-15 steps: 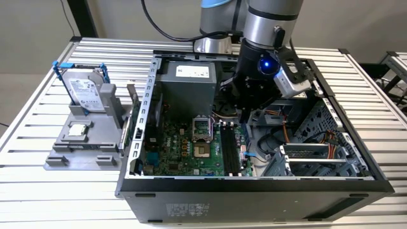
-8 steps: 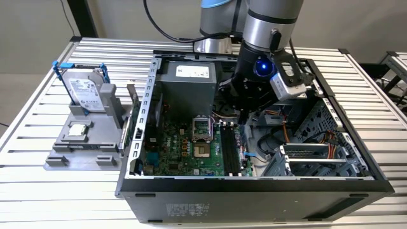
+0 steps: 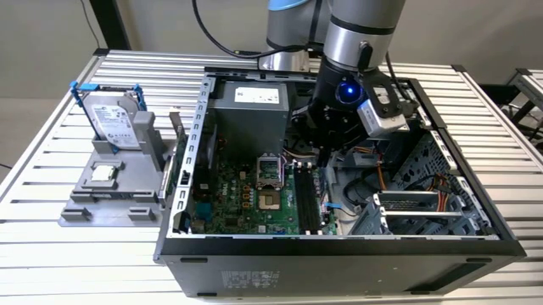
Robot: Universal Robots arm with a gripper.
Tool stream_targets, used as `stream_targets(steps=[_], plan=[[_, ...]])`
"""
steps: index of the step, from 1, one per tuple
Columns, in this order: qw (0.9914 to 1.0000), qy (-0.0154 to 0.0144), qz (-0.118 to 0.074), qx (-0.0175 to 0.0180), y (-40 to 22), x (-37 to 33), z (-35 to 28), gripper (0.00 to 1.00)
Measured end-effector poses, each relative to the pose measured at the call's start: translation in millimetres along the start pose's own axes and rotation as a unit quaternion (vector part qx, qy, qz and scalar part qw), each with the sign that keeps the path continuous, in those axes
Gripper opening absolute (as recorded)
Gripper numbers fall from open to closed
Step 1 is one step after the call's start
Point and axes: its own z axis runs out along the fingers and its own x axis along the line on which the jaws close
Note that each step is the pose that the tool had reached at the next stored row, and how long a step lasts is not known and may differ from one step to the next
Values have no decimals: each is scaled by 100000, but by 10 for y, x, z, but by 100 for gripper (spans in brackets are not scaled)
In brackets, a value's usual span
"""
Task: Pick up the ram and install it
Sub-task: 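Insert the ram into the slot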
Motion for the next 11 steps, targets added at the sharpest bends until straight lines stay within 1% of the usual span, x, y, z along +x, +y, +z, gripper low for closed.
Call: stream_targets(steps=[2, 5, 11], plan=[[99990, -215, -1386, 10, 2, 0, 12, 0], [99939, -528, -3439, 34, 10, 0, 40, 0], [99839, -864, -5614, 60, 30, 2, 99, 0]])
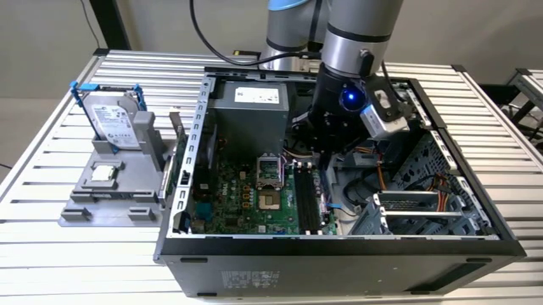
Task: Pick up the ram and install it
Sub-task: 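Insert the ram into the slot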
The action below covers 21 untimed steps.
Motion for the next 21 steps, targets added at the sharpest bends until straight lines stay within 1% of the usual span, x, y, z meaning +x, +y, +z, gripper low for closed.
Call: stream_targets(steps=[4, 9, 11, 15, 18, 21], plan=[[99989, -223, -1442, 15, 9, 0, 37, 0], [99962, -424, -2723, 26, 18, -1, 90, 0], [99956, -453, -2920, 27, 21, 0, 105, 0], [99956, -466, -2921, 35, 22, 0, 107, 0], [99956, -761, -2873, 8, 26, -5, 118, 0], [99954, -1068, -2830, -192, 30, -6, 138, 0]])
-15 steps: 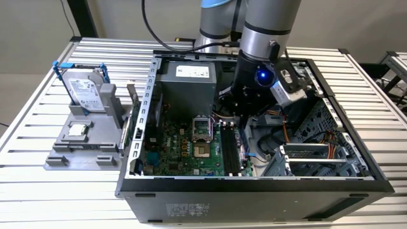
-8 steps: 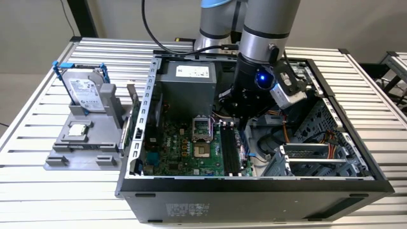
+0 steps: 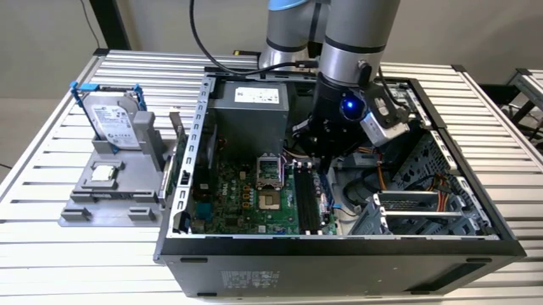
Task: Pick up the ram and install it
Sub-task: 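Insert the ram into the slot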
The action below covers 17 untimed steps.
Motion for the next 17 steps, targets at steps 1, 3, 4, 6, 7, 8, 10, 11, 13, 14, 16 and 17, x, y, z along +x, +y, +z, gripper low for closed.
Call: stream_targets(steps=[1, 3, 4, 6, 7, 8, 10, 11, 13, 14, 16, 17], plan=[[100000, -37, 4, -16, 1, 0, 8, 0], [100000, -48, 9, -12, 8, 0, 21, 0], [100000, -52, 11, -12, 12, 0, 29, 0], [99998, -80, 14, -593, 13, 0, 38, 0], [99994, -93, 20, -1047, 15, 0, 47, 0], [99990, -105, 31, -1395, 16, 1, 56, 0], [99985, -125, 36, -1699, 21, 1, 86, 0], [99986, -122, 32, -1694, 23, 1, 103, 0], [99986, -118, 23, -1670, 29, 0, 140, 0], [99986, -115, 25, -1653, 31, 0, 155, 0], [99986, -120, 26, -1644, 34, 0, 177, 0], [99987, -118, 33, -1637, 35, 0, 184, 0]])
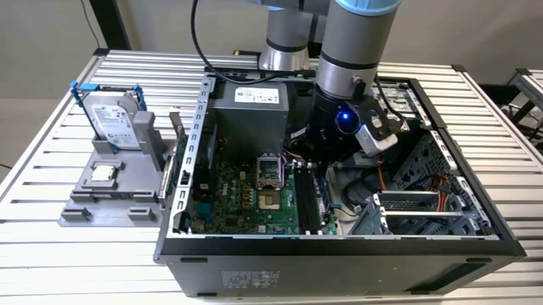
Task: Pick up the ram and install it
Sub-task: 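Insert the ram into the slot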
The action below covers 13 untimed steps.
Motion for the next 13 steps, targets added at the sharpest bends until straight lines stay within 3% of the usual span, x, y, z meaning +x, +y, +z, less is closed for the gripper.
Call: stream_targets(steps=[8, 13], plan=[[100000, 74, 94, 22, 2, 0, 25, 0], [100000, 301, 65, -6, -29, -1, 33, 0]])
